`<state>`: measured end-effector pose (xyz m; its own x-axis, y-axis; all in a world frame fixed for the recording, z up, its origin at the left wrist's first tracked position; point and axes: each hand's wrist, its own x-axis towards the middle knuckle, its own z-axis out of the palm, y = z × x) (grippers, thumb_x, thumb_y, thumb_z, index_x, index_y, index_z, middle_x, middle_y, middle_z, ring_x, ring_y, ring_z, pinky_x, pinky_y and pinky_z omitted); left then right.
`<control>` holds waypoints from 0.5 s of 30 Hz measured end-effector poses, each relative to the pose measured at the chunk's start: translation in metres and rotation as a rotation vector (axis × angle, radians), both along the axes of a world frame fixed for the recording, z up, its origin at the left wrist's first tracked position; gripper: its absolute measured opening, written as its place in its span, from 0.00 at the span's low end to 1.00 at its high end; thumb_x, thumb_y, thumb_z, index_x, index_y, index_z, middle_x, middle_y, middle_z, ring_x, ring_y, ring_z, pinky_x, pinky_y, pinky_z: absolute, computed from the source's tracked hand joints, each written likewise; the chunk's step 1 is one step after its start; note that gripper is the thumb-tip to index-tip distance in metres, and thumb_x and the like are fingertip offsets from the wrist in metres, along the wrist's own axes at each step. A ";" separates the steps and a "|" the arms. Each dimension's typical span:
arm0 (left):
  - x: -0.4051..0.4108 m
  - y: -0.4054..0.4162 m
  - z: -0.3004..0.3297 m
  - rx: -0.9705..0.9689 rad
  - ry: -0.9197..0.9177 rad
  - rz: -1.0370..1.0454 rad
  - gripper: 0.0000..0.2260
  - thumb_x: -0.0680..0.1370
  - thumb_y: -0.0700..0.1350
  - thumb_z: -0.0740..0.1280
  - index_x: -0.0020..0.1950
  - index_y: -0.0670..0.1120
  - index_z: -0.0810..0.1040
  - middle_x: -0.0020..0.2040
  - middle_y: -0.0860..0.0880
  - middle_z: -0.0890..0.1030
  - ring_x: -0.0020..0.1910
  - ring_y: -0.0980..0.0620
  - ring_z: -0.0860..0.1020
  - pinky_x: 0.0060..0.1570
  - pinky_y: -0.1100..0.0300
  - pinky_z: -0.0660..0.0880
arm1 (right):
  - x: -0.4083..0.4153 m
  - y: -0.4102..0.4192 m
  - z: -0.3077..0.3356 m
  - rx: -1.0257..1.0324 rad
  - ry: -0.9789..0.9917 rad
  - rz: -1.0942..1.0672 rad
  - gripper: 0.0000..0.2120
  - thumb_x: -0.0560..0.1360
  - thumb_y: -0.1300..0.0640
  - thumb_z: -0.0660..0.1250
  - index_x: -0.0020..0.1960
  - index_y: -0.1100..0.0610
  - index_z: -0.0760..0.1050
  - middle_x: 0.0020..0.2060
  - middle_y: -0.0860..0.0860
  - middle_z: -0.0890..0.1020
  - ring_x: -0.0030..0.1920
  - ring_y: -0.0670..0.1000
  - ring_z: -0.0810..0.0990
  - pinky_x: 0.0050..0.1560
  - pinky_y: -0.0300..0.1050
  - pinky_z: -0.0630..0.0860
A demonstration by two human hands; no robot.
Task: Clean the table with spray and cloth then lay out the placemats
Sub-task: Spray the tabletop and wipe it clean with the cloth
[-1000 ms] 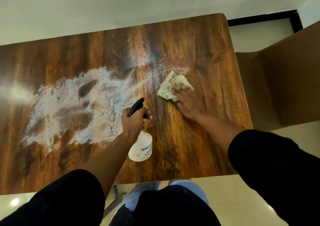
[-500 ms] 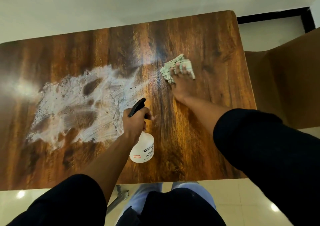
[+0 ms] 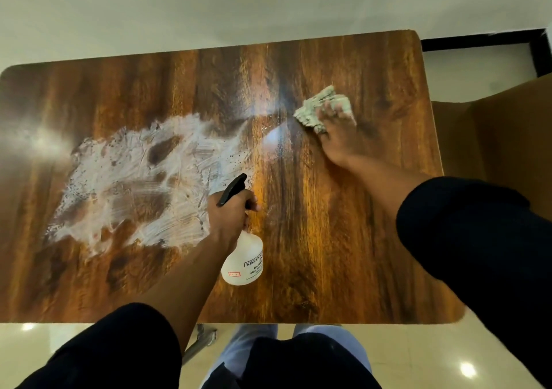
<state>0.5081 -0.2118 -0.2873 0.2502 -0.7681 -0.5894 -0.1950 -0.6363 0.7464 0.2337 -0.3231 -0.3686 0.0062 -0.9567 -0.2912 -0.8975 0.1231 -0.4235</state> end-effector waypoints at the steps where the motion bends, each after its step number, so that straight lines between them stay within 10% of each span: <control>1: -0.001 -0.002 -0.001 0.001 0.000 0.002 0.08 0.79 0.38 0.69 0.43 0.36 0.84 0.38 0.36 0.86 0.22 0.47 0.69 0.24 0.60 0.70 | -0.011 -0.004 0.000 0.009 -0.013 -0.079 0.31 0.85 0.54 0.56 0.84 0.45 0.47 0.83 0.48 0.46 0.83 0.55 0.44 0.82 0.58 0.47; 8: 0.002 -0.019 -0.004 -0.014 0.031 0.001 0.08 0.80 0.38 0.69 0.44 0.37 0.84 0.37 0.37 0.86 0.21 0.48 0.69 0.24 0.60 0.69 | 0.014 -0.024 -0.002 0.009 0.122 -0.230 0.32 0.85 0.51 0.55 0.85 0.53 0.47 0.83 0.56 0.44 0.83 0.61 0.43 0.82 0.56 0.44; 15: 0.015 -0.026 0.000 -0.021 0.036 0.068 0.08 0.79 0.38 0.69 0.43 0.35 0.84 0.37 0.36 0.86 0.24 0.46 0.67 0.25 0.59 0.68 | 0.140 -0.013 0.011 -0.033 0.043 0.257 0.32 0.85 0.45 0.56 0.84 0.49 0.47 0.83 0.52 0.44 0.83 0.59 0.43 0.78 0.53 0.38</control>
<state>0.5229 -0.2375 -0.2873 0.2809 -0.7626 -0.5827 -0.1245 -0.6310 0.7658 0.3741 -0.3361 -0.3579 0.2382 -0.9344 -0.2649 -0.9148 -0.1243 -0.3844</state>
